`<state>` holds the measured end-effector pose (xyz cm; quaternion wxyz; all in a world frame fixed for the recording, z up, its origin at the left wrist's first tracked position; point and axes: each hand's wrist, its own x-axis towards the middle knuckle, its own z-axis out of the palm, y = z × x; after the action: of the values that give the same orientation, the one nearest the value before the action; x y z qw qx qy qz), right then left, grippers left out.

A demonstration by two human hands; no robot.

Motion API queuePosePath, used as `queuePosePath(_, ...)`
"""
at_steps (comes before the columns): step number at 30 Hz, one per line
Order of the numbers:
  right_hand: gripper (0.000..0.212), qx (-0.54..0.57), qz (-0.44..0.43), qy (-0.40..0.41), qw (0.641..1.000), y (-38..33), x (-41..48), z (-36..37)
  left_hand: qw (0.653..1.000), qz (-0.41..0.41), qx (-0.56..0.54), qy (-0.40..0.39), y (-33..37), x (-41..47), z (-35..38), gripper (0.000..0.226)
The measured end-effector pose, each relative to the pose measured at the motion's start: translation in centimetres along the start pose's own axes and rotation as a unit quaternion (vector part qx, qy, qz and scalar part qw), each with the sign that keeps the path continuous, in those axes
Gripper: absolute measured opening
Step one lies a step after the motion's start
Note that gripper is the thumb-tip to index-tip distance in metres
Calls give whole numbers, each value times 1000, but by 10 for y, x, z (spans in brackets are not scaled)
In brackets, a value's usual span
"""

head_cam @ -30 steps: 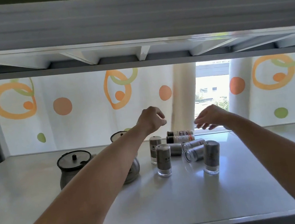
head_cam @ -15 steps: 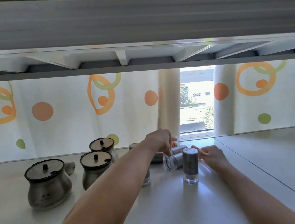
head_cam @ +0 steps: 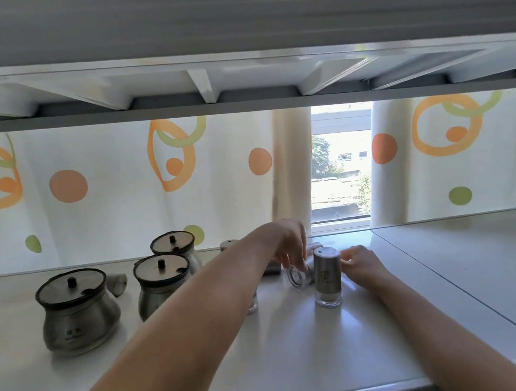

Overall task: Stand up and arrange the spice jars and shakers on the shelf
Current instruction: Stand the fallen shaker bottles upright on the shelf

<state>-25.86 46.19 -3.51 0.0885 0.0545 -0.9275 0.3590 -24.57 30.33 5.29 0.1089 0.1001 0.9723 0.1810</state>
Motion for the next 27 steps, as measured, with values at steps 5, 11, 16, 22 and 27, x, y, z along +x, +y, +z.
queuePosePath(5, 40, 44, 3, -24, 999, -8, -7, -4, 1000, -1, -23, 12, -2, 5, 5, 19)
queuePosePath(11, 13, 176, -11, -25, 984, -11, -12, -9, 996, 4, -83, 33, -7, 5, 9, 21)
queuePosePath(16, 34, 324, 29, -9, 945, -2, -7, -10, 990, 28, -102, 93, -9, 11, 19, 34)
queuePosePath(22, 41, 510, 51, -10, 858, -5, -10, -18, 980, 51, -118, 151, -8, 19, 36, 23)
queuePosePath(27, 45, 476, 41, -27, 878, -4, -10, -16, 969, 76, -124, 198, -8, 23, 47, 18)
